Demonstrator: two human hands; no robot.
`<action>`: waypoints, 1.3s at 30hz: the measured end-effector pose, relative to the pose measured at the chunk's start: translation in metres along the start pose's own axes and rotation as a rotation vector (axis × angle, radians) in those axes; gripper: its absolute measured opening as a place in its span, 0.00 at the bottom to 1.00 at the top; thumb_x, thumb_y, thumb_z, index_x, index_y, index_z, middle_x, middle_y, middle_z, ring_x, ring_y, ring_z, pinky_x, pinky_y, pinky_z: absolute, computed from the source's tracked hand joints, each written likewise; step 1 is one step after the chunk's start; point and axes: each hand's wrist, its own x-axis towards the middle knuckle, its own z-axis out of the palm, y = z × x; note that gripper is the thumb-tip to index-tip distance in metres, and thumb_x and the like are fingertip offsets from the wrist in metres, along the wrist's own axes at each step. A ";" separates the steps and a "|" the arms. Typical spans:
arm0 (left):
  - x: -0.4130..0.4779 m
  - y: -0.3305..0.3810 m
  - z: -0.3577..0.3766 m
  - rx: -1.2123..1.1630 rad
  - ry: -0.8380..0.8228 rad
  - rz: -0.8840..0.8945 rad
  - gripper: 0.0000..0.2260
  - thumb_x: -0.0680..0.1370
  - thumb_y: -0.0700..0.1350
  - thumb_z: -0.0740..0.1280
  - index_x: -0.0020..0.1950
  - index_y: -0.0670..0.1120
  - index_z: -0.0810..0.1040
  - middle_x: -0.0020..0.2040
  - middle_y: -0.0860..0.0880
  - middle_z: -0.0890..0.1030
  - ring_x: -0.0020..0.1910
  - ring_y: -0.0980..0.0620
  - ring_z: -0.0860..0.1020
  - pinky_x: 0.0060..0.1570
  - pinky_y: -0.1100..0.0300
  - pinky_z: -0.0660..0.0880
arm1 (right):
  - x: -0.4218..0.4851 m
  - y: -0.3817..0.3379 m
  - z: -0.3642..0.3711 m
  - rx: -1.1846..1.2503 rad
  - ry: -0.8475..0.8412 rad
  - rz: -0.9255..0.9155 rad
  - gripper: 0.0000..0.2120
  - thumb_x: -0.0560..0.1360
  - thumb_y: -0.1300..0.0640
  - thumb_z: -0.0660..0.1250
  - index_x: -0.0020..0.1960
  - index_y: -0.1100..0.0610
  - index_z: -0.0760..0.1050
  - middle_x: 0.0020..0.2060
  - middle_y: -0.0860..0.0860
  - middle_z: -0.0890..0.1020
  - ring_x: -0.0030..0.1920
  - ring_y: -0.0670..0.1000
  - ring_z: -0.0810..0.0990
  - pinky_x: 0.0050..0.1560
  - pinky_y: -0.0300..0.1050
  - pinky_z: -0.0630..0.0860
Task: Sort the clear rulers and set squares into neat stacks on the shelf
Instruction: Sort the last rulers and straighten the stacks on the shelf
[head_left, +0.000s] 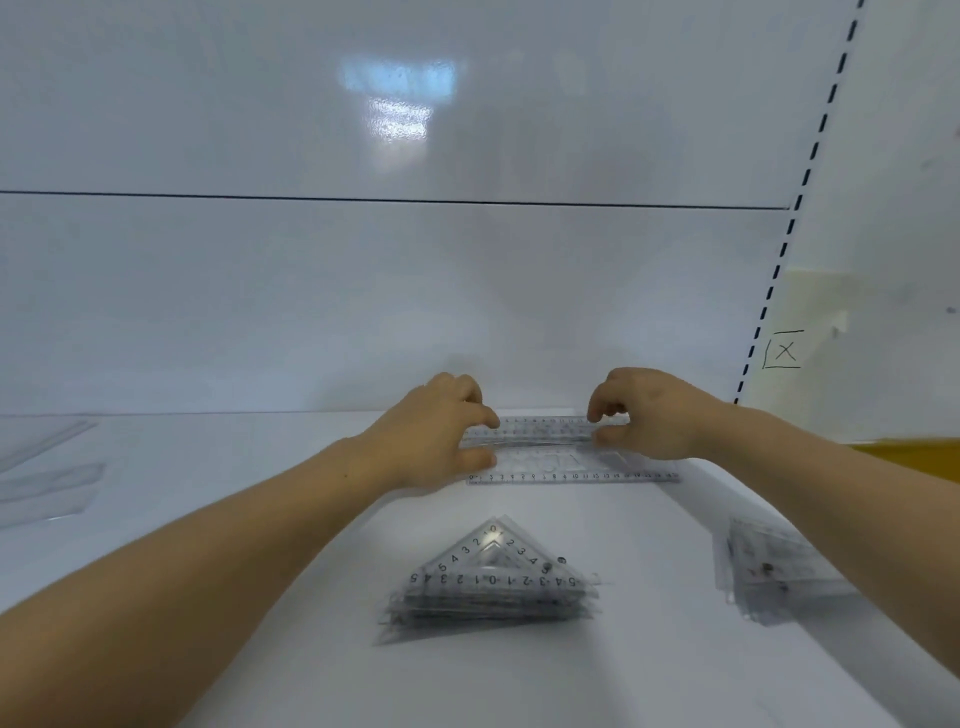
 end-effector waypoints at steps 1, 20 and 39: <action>-0.004 0.001 0.000 0.036 -0.019 0.020 0.22 0.76 0.57 0.65 0.68 0.51 0.73 0.59 0.51 0.71 0.59 0.52 0.66 0.60 0.56 0.67 | -0.002 -0.003 -0.001 -0.020 -0.038 -0.013 0.12 0.73 0.43 0.67 0.53 0.47 0.76 0.45 0.42 0.72 0.50 0.47 0.73 0.53 0.40 0.71; -0.019 0.009 0.004 0.011 -0.190 -0.088 0.20 0.79 0.58 0.60 0.66 0.51 0.73 0.57 0.51 0.70 0.60 0.51 0.66 0.61 0.54 0.68 | -0.012 -0.014 0.004 -0.072 -0.281 0.046 0.24 0.71 0.39 0.66 0.63 0.49 0.74 0.49 0.46 0.76 0.51 0.49 0.75 0.56 0.45 0.73; -0.015 0.008 0.003 0.055 -0.157 -0.043 0.18 0.77 0.59 0.61 0.60 0.51 0.76 0.53 0.52 0.66 0.58 0.52 0.65 0.57 0.58 0.66 | -0.003 -0.022 -0.003 0.026 -0.403 0.130 0.14 0.69 0.44 0.72 0.49 0.50 0.72 0.43 0.43 0.74 0.45 0.47 0.74 0.48 0.42 0.71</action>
